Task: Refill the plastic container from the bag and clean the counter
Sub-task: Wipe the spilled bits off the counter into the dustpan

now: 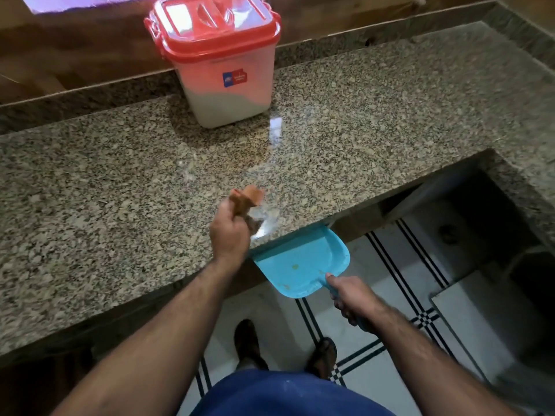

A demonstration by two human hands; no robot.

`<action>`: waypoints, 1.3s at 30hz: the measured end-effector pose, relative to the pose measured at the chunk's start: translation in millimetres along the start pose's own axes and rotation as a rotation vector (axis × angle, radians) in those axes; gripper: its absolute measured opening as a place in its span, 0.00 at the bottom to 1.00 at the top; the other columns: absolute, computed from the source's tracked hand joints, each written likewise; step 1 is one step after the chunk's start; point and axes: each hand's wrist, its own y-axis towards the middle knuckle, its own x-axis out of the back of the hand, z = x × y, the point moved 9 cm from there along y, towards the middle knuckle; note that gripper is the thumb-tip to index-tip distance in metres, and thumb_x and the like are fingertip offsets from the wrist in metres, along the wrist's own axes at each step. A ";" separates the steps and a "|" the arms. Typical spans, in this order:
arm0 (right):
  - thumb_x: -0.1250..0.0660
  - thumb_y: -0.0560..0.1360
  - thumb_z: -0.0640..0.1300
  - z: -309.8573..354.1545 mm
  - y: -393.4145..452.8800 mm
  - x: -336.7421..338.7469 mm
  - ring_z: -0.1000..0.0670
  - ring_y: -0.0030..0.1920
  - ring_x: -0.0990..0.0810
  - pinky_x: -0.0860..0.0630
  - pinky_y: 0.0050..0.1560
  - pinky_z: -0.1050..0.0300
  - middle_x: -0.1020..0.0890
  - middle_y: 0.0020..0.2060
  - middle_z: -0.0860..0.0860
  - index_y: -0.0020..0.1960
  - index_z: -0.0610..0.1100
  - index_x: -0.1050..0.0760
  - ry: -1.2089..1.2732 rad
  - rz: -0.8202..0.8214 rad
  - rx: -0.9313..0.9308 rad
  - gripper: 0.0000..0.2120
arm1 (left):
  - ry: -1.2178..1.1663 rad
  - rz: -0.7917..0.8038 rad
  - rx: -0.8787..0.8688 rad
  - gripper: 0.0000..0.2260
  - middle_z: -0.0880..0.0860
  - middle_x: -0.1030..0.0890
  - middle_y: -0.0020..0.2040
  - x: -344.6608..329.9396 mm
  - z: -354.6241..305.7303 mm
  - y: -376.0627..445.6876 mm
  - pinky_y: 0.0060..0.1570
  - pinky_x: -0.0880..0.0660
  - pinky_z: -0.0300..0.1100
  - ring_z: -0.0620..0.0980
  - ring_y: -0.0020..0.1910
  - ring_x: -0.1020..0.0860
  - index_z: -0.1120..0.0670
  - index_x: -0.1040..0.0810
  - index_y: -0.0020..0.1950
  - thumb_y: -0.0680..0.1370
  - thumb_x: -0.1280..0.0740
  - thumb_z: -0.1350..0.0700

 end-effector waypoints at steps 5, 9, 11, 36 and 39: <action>0.38 0.84 0.62 1.4 8.9 23.4 0.52 0.22 0.36 0.39 0.25 0.60 0.27 0.27 0.52 0.46 0.45 0.24 -0.017 0.027 -0.003 0.21 | 0.238 0.249 -0.031 0.14 0.42 0.15 0.59 -81.2 2.9 -19.7 0.50 0.17 0.45 0.46 0.52 0.17 0.43 0.17 0.65 0.86 0.39 0.52; 0.38 0.83 0.64 0.6 17.3 40.8 0.53 0.23 0.34 0.37 0.25 0.60 0.26 0.28 0.52 0.46 0.45 0.22 -0.052 0.049 0.004 0.22 | -0.179 0.565 0.058 0.10 0.53 0.12 0.60 -154.8 -52.2 -10.5 0.48 0.13 0.48 0.55 0.53 0.11 0.52 0.14 0.66 0.88 0.33 0.53; 0.38 0.83 0.63 -0.5 21.1 53.6 0.53 0.23 0.35 0.37 0.25 0.60 0.26 0.29 0.51 0.47 0.45 0.22 -0.047 0.048 0.013 0.22 | -0.177 0.544 -0.023 0.09 0.52 0.12 0.61 -170.1 -86.9 2.0 0.49 0.12 0.54 0.54 0.52 0.11 0.47 0.14 0.62 0.87 0.33 0.53; 0.37 0.83 0.63 4.9 56.5 37.8 0.52 0.25 0.28 0.35 0.25 0.60 0.23 0.30 0.52 0.42 0.49 0.23 -0.099 0.097 0.155 0.20 | -0.100 -0.041 0.130 0.19 0.42 0.11 0.58 -42.5 -6.7 -4.1 0.55 0.14 0.52 0.49 0.60 0.13 0.41 0.12 0.60 0.85 0.39 0.60; 0.38 0.84 0.62 7.6 58.8 31.8 0.51 0.25 0.29 0.35 0.24 0.60 0.23 0.31 0.50 0.43 0.47 0.23 -0.121 0.103 0.171 0.21 | 0.103 -0.095 0.118 0.14 0.42 0.13 0.59 -51.0 -3.4 -32.2 0.56 0.18 0.42 0.42 0.58 0.16 0.36 0.13 0.50 0.85 0.36 0.52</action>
